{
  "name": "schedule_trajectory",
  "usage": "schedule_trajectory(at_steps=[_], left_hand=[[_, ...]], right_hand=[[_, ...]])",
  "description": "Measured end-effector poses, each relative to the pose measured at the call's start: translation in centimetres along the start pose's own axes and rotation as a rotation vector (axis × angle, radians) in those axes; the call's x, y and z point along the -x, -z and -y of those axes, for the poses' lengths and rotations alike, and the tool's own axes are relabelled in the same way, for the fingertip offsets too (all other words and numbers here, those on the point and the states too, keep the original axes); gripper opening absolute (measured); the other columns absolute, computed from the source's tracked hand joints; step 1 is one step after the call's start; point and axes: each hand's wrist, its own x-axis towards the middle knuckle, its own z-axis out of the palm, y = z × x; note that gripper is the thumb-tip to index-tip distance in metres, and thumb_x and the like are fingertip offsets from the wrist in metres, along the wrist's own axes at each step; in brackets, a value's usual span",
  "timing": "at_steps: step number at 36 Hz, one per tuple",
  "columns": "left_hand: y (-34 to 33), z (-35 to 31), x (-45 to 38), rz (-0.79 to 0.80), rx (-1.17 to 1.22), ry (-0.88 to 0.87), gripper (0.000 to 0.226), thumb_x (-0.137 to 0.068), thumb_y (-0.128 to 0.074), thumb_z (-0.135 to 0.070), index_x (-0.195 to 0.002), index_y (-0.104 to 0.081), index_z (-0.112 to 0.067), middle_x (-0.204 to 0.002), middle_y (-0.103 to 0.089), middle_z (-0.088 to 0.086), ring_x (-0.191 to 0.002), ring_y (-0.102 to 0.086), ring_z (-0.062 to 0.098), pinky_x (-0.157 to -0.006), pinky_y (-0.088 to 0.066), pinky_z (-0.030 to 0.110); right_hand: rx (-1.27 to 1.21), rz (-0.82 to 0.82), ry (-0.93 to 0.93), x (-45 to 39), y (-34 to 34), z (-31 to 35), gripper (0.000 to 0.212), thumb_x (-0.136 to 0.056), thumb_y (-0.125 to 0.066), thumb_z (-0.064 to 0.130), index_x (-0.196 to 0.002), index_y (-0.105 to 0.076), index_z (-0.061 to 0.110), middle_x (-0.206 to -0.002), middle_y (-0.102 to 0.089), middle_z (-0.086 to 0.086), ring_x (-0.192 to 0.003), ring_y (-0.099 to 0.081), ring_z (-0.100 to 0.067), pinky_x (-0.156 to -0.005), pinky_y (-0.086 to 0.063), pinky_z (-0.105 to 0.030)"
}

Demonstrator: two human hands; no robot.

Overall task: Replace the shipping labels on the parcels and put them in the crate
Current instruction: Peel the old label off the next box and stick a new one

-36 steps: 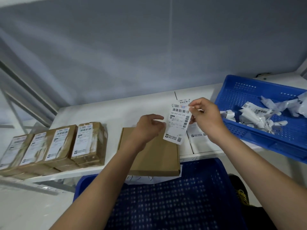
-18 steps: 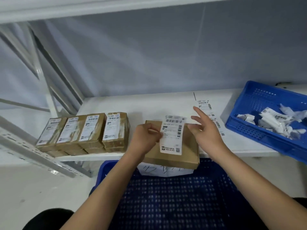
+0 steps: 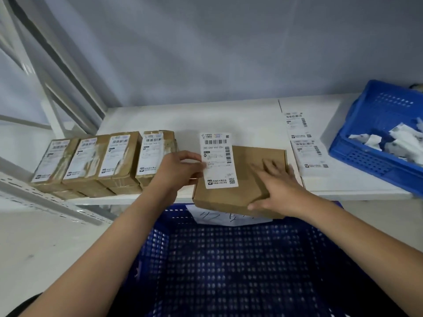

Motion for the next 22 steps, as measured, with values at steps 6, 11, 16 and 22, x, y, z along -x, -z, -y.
schedule_trajectory(at_steps=[6,11,16,22], left_hand=[[0.5,0.5,-1.2,-0.019,-0.058,0.010,0.006,-0.092,-0.074,-0.008,-0.097,-0.071,-0.011,-0.083,-0.077,0.004,-0.063,-0.069,0.010,-0.052,-0.053,0.017],[0.2,1.2,-1.3,0.017,-0.032,0.023,0.008,-0.091,-0.075,-0.008,-0.099,-0.073,-0.011,-0.085,-0.078,0.004,-0.074,-0.072,0.016,-0.073,-0.062,0.031],[-0.5,1.5,-1.1,0.065,0.002,0.025,0.006,-0.092,-0.073,-0.005,-0.097,-0.072,-0.009,-0.089,-0.079,0.007,-0.080,-0.074,0.021,-0.080,-0.062,0.035],[-1.2,2.2,-1.0,0.084,0.051,0.060,0.011,-0.090,-0.075,-0.003,-0.100,-0.072,-0.004,-0.095,-0.077,0.021,-0.078,-0.067,0.024,-0.079,-0.062,0.035]], right_hand=[[0.083,0.055,0.006,-0.8,1.2,-0.7,0.112,-0.076,-0.076,0.061,-0.159,-0.006,0.036,-0.166,0.018,-0.007,-0.152,0.022,-0.025,-0.124,0.008,-0.049],[0.081,0.070,0.033,-1.0,2.0,-1.7,0.107,-0.079,-0.078,0.052,-0.159,-0.008,0.037,-0.166,0.017,-0.006,-0.152,0.022,-0.021,-0.122,0.010,-0.045],[0.046,0.100,0.068,-1.4,2.2,-2.8,0.105,-0.079,-0.080,0.046,-0.158,-0.013,0.040,-0.166,0.017,-0.005,-0.152,0.021,-0.019,-0.123,0.010,-0.041],[0.020,0.135,0.068,-1.6,2.9,-3.1,0.104,-0.079,-0.082,0.037,-0.158,-0.014,0.039,-0.166,0.016,-0.005,-0.152,0.020,-0.018,-0.124,0.009,-0.042]])
